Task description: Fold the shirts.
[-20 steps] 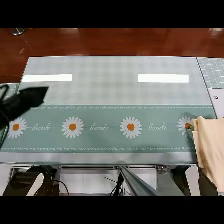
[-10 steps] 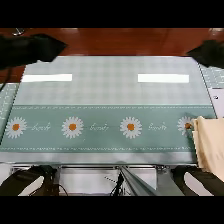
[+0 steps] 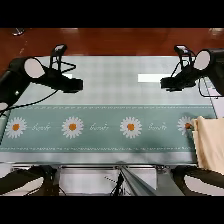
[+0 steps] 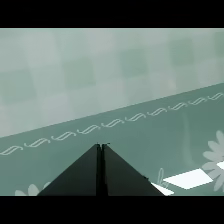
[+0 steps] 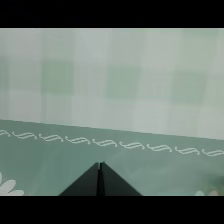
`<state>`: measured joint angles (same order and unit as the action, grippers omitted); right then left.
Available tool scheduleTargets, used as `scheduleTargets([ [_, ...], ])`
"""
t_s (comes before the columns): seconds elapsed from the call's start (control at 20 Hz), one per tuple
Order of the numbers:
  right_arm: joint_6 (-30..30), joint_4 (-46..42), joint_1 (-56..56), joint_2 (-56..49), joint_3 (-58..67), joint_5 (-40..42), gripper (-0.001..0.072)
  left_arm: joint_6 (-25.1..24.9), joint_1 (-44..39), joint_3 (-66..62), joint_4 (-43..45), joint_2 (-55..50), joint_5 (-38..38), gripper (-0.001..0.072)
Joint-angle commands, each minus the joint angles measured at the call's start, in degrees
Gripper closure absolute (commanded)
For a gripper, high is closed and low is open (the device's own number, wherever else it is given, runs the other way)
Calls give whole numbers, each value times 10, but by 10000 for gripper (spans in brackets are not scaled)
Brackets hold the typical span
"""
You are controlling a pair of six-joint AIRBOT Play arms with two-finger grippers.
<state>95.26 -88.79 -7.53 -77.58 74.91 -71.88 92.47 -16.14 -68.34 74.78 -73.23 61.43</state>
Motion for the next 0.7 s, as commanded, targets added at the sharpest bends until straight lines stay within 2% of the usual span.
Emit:
scheduleTargets([
  [0.0,10,-32,-5,-15,1,-13,691,13,1,9,18,-14,2,688],
  [0.65,11,-32,-5,-15,1,-17,691,13,0,9,18,-15,1,687],
])
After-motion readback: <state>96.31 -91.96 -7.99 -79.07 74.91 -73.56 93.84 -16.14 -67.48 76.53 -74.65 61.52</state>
